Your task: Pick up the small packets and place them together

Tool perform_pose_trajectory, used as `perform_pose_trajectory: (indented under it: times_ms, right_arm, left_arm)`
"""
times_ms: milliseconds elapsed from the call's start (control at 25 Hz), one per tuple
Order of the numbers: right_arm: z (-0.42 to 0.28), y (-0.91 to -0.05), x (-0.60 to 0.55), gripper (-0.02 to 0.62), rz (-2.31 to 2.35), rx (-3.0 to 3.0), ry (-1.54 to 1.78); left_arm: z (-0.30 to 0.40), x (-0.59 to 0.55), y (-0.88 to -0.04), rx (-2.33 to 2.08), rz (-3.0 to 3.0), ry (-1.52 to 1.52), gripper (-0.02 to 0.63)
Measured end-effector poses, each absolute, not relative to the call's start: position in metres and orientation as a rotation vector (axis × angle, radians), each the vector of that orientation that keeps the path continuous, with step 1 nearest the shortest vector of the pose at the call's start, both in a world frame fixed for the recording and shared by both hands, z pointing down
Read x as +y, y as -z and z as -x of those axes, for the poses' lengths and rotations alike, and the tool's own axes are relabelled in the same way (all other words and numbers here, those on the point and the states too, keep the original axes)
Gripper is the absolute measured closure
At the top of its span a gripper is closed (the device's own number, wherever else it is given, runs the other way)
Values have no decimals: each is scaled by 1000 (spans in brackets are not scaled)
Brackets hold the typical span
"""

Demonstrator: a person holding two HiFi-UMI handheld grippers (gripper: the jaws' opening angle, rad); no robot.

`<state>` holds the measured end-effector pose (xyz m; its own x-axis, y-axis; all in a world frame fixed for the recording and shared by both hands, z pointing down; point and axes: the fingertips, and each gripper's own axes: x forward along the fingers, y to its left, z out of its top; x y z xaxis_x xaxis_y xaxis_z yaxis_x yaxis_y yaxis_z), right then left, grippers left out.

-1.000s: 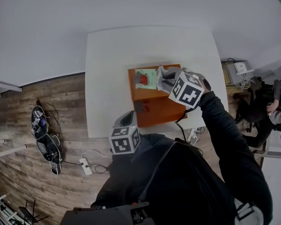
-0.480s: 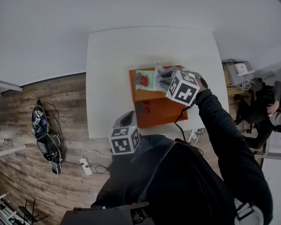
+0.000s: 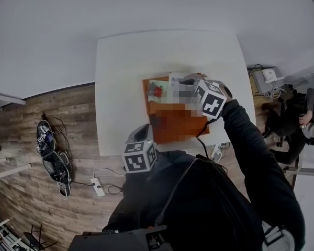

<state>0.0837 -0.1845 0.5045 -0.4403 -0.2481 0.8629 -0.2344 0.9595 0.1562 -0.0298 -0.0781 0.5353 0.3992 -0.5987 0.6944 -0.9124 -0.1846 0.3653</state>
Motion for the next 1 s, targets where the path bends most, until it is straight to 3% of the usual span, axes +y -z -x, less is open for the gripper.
perform_pose_trajectory:
  times_ms: [680,760,840,1000]
  right_arm:
    - [-111,-352,-188,443,-1048,-2636,-173]
    - [-112,-330,-184,476,-1137,-2714,-165]
    - [-113,-308,-180,576,-1232,-2780,-131]
    - [-114,-283,-175,594,-1329,-2825,-69]
  left_arm:
    - [5,-143,-450,-1387,-2134,-365,607]
    - [0,-152,-428,-1407,-2184,-308,607]
    - [-4,-161,-404,-1435,-2235,-244,607]
    - [-11,-170,-358,-1492,-2318,-118,607]
